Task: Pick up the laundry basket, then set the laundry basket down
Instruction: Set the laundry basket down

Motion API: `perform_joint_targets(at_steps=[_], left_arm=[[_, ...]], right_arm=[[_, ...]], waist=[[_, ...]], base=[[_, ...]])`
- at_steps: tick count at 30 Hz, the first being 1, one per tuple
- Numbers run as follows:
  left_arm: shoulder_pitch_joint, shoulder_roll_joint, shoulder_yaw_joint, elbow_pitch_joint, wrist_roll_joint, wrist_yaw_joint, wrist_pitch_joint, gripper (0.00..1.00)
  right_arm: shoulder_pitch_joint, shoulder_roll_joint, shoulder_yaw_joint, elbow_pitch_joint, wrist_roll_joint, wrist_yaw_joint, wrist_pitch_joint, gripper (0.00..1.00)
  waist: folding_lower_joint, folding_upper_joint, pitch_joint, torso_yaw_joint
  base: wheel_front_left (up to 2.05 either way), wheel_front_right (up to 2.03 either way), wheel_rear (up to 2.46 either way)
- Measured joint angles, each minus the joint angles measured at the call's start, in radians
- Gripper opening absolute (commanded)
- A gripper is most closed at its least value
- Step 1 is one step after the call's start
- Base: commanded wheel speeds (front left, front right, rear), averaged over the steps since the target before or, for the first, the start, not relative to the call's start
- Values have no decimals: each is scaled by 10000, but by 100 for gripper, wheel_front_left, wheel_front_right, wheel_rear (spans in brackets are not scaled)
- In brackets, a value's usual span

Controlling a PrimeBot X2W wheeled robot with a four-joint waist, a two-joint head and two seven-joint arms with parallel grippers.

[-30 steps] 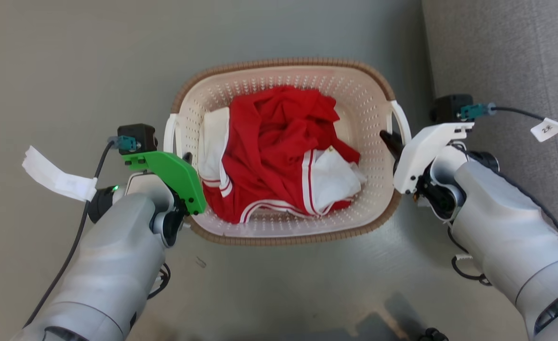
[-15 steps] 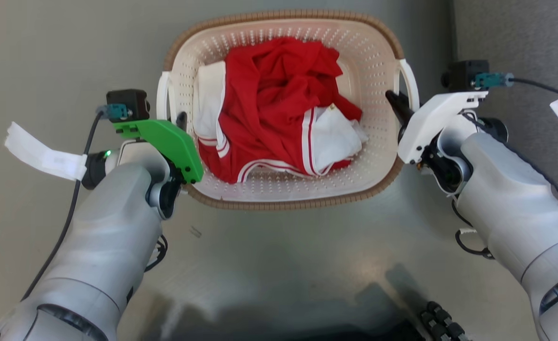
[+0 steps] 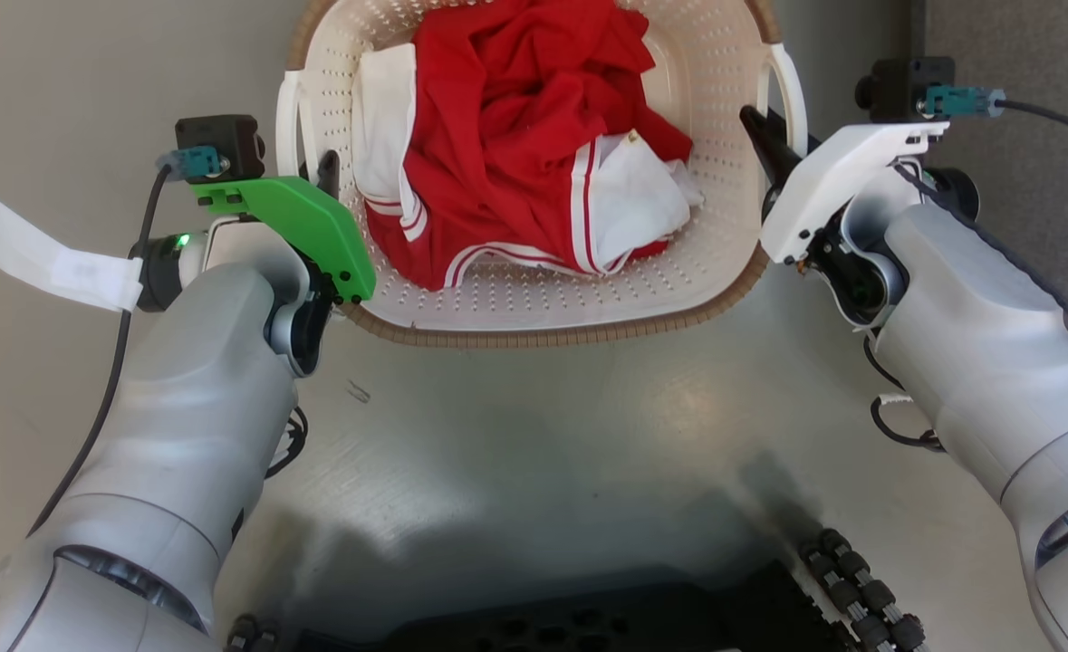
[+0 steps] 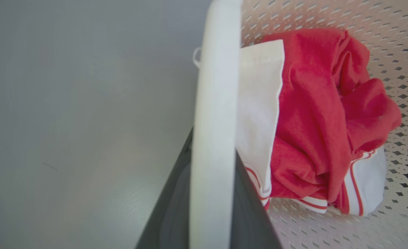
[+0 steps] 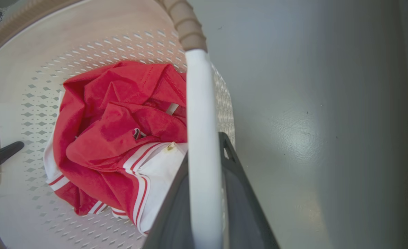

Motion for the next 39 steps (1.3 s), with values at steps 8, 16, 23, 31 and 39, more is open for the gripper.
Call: perform_joint_targets(at_steps=[8, 16, 23, 31, 39], left_arm=[[-241, 4, -35, 50, 81, -44, -382, 0], [-243, 4, -121, 117, 81, -58, -523, 0], [-252, 4, -205, 236, 81, -96, -600, 0], [-263, 19, -219, 293, 52, -219, -656, 100], [-268, 17, -253, 324, 48, -295, -658, 100]], right_arm=[[-214, -4, 96, 31, 2, 0, -472, 0], [-213, 23, 213, 109, 58, 0, -685, 0], [-229, 79, 316, 190, 94, 0, -819, 0], [-304, 144, 345, 328, 299, 98, -1007, 100], [-453, 213, 314, 543, 370, 107, -1035, 100]], waist=[[0, 0, 416, -12], [0, 0, 496, 16], [0, 0, 521, 17], [-1, 0, 547, 3], [-1, 0, 537, -11]], base=[[0, 0, 0], [0, 0, 0], [0, 0, 0], [0, 0, 0], [0, 0, 0]])
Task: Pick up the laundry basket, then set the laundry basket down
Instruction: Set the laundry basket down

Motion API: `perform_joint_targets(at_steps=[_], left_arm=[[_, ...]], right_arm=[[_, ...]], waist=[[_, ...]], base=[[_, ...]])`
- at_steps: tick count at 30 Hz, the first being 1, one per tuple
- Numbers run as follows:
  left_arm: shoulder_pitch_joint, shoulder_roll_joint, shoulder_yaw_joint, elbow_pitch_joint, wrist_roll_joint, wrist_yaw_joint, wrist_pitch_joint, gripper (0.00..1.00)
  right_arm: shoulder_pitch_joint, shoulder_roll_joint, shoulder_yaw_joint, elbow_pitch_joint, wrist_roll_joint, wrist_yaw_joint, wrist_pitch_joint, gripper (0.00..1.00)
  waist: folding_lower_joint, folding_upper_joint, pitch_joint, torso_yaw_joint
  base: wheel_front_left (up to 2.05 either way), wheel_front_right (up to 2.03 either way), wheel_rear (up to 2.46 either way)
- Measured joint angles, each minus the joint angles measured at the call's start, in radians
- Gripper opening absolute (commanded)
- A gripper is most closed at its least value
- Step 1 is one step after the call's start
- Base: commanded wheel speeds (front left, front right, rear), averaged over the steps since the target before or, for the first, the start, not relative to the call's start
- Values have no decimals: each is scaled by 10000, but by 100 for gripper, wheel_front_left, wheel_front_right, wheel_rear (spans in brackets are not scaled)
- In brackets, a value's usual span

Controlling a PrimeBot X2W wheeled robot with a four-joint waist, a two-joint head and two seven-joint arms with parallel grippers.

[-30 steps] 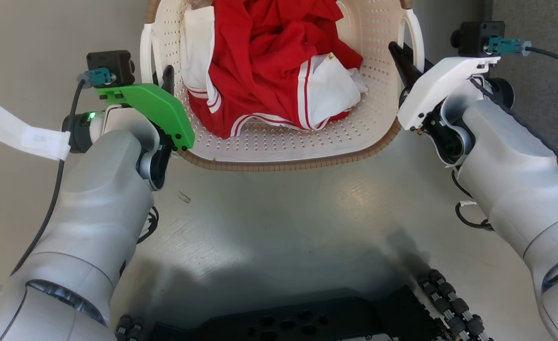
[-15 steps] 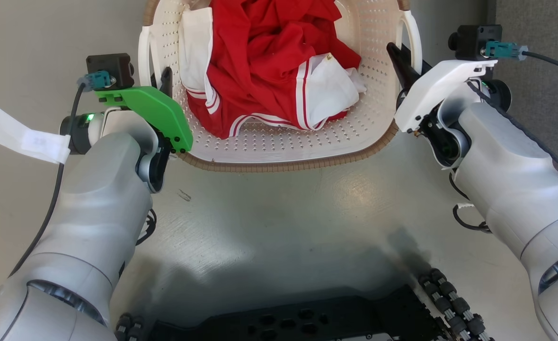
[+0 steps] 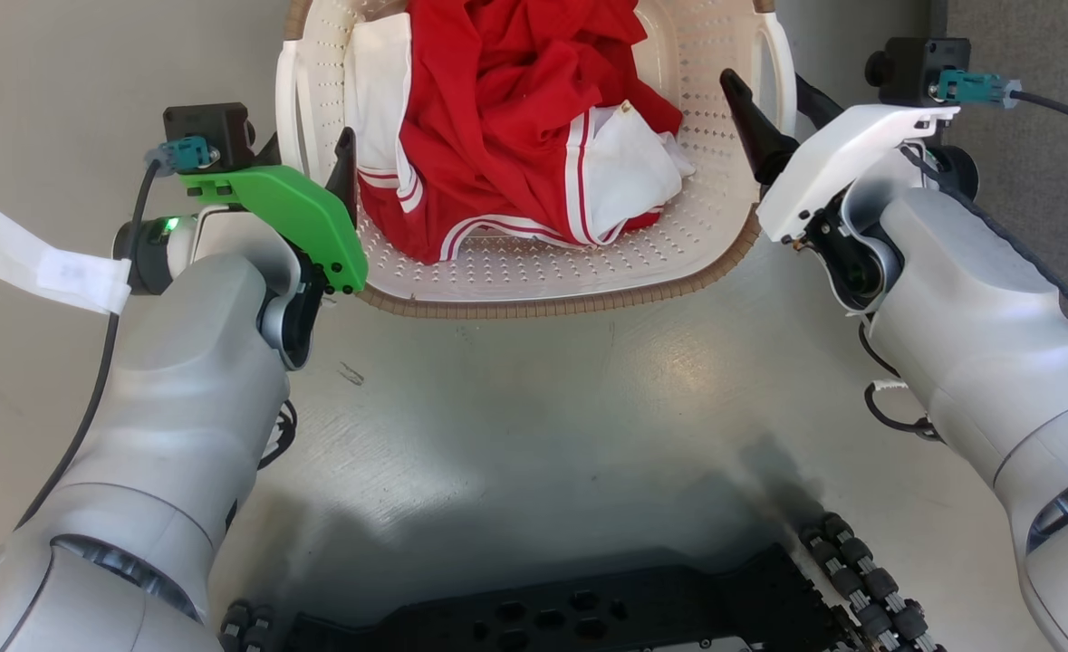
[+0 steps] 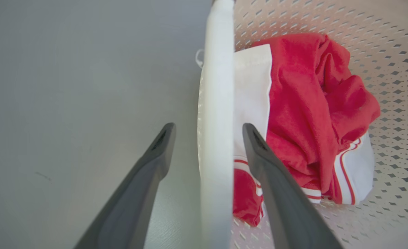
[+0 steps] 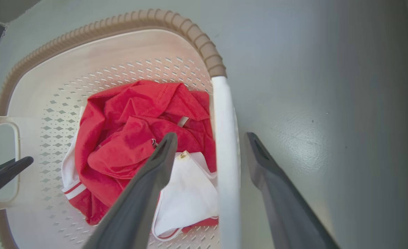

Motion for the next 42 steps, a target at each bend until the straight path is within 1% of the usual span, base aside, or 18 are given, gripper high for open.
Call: perform_joint_targets(at_steps=[7, 13, 19, 28, 32, 35, 39, 42], left_arm=[[-51, 0, -46, 82, -73, -10, -40, 100], [-44, 2, -81, 326, -73, -29, -119, 100], [160, 0, -142, 437, -73, -180, -205, 100], [806, 0, -240, 610, -73, -330, -305, 100], [1005, 0, -232, 548, -73, -453, -389, 100], [1210, 0, -213, 489, -73, -462, -391, 100], [1495, 4, -67, 359, -71, -546, -391, 100], [1579, 61, 132, 23, -69, -550, -393, 100]], right_arm=[[2, 31, 71, 184, 86, 0, -75, 100], [30, 65, 221, 387, 104, 0, -88, 100], [105, 109, 290, 525, 104, 0, -165, 100], [614, 84, 414, 665, 102, 0, -263, 100], [908, 35, 456, 663, 96, 0, -343, 100], [1080, 15, 460, 621, 90, 0, -351, 100], [1285, -33, 430, 453, 50, 0, -351, 100], [1388, -169, 161, 201, 6, 0, -351, 100]], waist=[[0, 0, -86, 2], [0, 0, -363, 1], [0, 0, -818, -17], [0, 0, -1815, -42], [0, 0, -2475, -39], [0, 0, -2887, -34], [-1, 0, -3445, -23], [-1, 0, -3870, -10]], base=[[0, 0, 0], [0, 0, 0], [0, 0, 0], [0, 0, 0], [0, 0, 0], [0, 0, 0], [0, 0, 0], [0, 0, 0]])
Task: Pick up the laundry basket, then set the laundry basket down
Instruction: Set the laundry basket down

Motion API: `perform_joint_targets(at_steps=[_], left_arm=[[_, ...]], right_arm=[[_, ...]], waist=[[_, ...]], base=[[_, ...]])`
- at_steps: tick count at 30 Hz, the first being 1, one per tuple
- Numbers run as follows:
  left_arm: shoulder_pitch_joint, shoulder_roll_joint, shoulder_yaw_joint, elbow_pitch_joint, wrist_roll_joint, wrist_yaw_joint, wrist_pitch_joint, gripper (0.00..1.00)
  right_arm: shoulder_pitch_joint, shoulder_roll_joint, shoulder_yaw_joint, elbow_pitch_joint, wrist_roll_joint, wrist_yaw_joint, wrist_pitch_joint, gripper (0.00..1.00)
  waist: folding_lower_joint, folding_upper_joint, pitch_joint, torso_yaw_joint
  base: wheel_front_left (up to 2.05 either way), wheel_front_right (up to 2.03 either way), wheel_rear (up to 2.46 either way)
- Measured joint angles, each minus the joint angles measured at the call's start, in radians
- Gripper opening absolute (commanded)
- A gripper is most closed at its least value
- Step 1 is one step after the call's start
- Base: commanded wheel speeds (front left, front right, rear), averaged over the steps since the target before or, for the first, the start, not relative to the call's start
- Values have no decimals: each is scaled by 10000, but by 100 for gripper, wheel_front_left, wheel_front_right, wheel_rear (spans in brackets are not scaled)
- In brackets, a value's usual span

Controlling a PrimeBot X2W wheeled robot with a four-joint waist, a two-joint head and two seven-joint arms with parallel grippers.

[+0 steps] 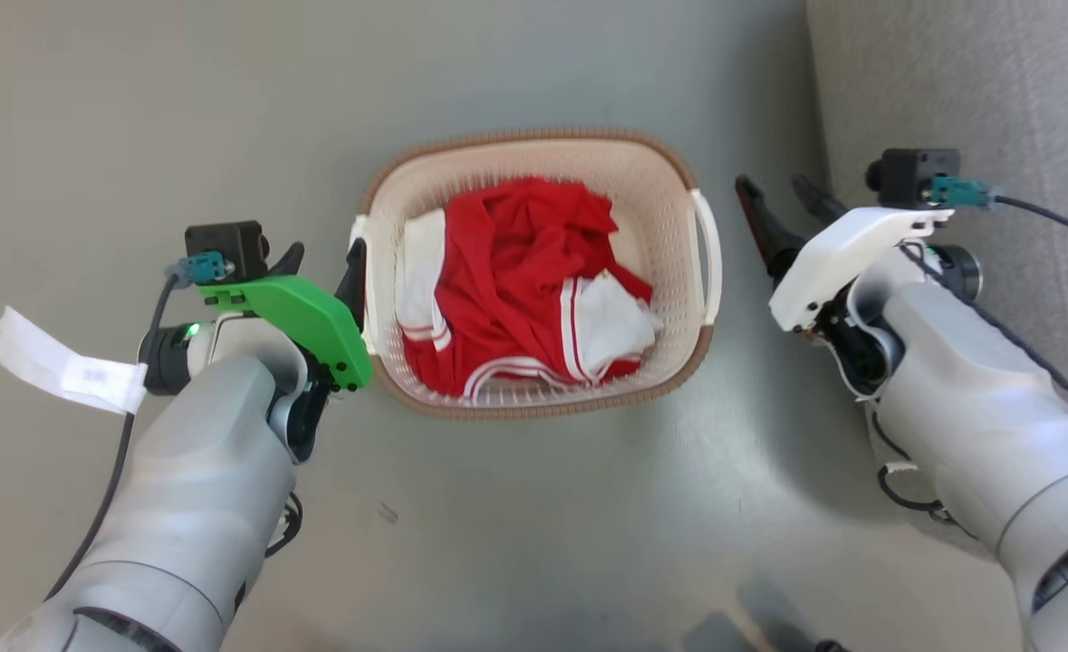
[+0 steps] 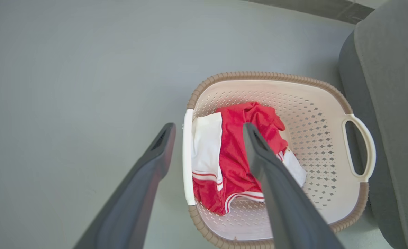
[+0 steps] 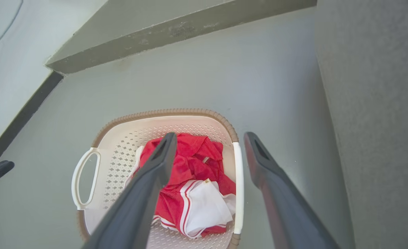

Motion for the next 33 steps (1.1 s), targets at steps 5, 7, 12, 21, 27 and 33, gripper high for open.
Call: perform_joint_targets(at_steps=[5, 7, 12, 21, 27, 33], left_arm=[[171, 267, 397, -573, 136, -31, 0, 100], [411, 324, 539, -759, 215, -31, 0, 100], [948, 489, 963, -1386, 408, -33, 0, 100], [1734, 650, 1816, -2579, 1037, -31, -2, 100], [2518, 874, 2410, -3382, 1551, 90, 0, 100], [3133, 970, 2951, -4351, 2029, 192, -2, 100]], right_arm=[[335, -311, -426, -437, -245, 0, -2, 100], [527, -376, -594, -608, -345, 0, -2, 100], [944, -573, -1037, -1083, -665, 0, -2, 100], [1722, -857, -1954, -2031, -1373, 0, -2, 100], [2415, -978, -2556, -2842, -1877, -29, -2, 100], [2983, -1081, -3344, -3862, -2439, -217, -4, 100]], waist=[[0, 0, -715, 42], [0, 0, -1003, 62], [0, 0, -1722, 116], [0, 0, -2876, 205], [-1, 0, -3678, 284], [0, 0, -4304, 346]], base=[[0, 0, 0], [0, 0, 0], [0, 0, 0], [0, 0, 0], [0, 0, 0], [0, 0, 0]])
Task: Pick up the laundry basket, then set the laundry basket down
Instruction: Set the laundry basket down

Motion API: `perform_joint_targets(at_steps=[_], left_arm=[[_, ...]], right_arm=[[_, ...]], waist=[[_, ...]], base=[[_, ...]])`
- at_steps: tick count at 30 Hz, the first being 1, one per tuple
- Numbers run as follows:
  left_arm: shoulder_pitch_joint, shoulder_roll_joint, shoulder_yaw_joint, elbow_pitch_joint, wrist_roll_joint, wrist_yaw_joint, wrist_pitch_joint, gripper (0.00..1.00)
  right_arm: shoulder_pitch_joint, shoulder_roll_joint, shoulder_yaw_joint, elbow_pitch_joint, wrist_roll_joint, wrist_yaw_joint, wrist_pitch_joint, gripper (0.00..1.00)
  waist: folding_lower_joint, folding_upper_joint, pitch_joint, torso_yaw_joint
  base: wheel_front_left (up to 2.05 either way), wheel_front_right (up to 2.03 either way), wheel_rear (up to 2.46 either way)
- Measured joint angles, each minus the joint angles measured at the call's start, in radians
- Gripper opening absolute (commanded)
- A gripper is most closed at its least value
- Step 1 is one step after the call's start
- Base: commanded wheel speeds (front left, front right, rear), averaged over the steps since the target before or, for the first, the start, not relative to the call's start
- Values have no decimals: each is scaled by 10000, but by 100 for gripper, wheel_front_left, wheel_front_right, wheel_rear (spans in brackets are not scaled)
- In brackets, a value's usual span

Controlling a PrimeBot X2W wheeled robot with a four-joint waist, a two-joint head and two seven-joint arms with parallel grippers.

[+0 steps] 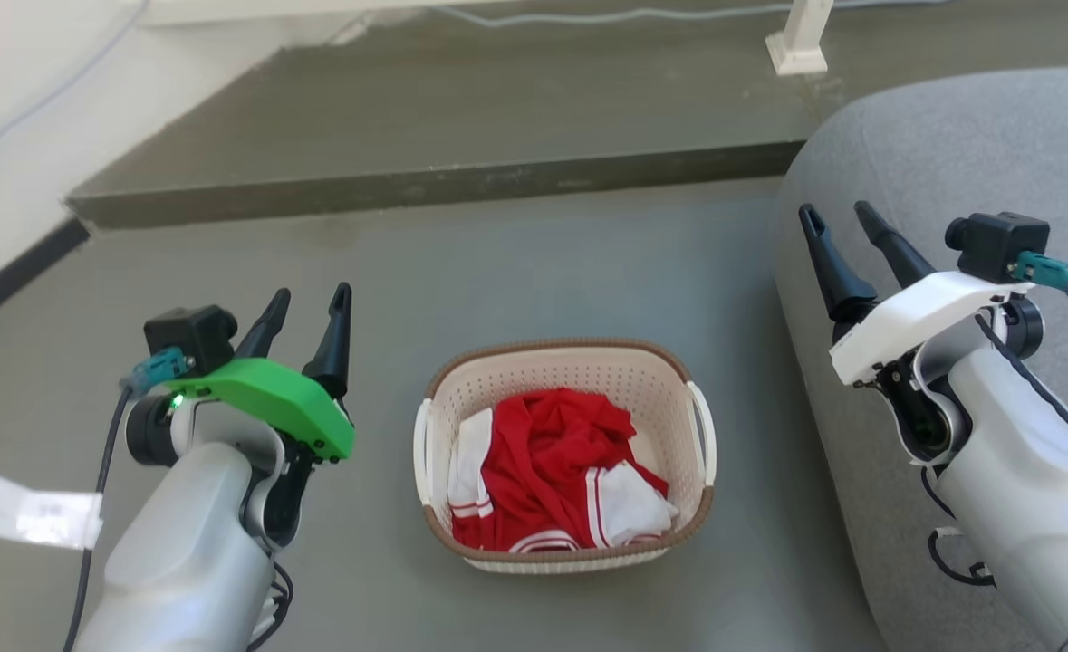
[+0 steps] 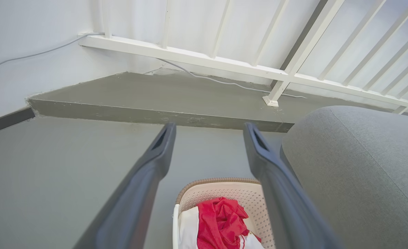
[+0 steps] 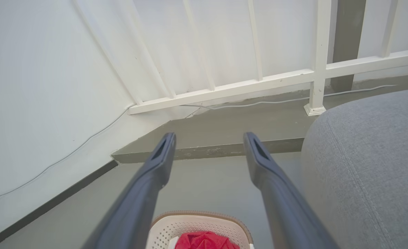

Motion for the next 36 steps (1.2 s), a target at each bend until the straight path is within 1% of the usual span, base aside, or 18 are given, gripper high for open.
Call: perform_joint_targets(at_steps=[6, 10, 14, 16, 18, 26, 36], left_arm=[[795, 38, 848, -1066, 247, 0, 0, 100], [1289, 52, 1381, -1820, 769, 58, 0, 100], [1848, 35, 1825, -2391, 1020, 188, -2, 100], [2117, 27, 1925, -2543, 1271, 188, -15, 100], [2421, 2, 2063, -2790, 1453, 226, -17, 100], [3169, -123, 2403, -3626, 2222, 309, -27, 100], [3777, -272, 2700, -4324, 2930, 364, -27, 100]], right_arm=[[733, 40, -640, -930, -591, -209, -17, 100], [1405, 48, -1064, -1490, -1020, -424, -17, 100], [1731, 50, -1432, -2169, -1486, -617, -25, 100], [1881, 44, -1624, -2460, -1726, -629, -25, 100], [2107, 38, -1760, -2688, -1912, -775, -25, 100], [3117, 105, -2203, -3304, -2372, -882, -25, 100], [3661, 242, -2495, -3789, -2876, -880, -25, 100]], waist=[[0, 0, -437, 42], [0, 0, -671, 44], [0, 0, -827, 29], [0, 0, -877, 24], [0, 0, -941, 27], [0, 0, -1060, 94], [0, 0, -1075, 152]], base=[[0, 0, 0], [0, 0, 0], [0, 0, 0], [0, 0, 0], [0, 0, 0], [0, 0, 0], [0, 0, 0]])
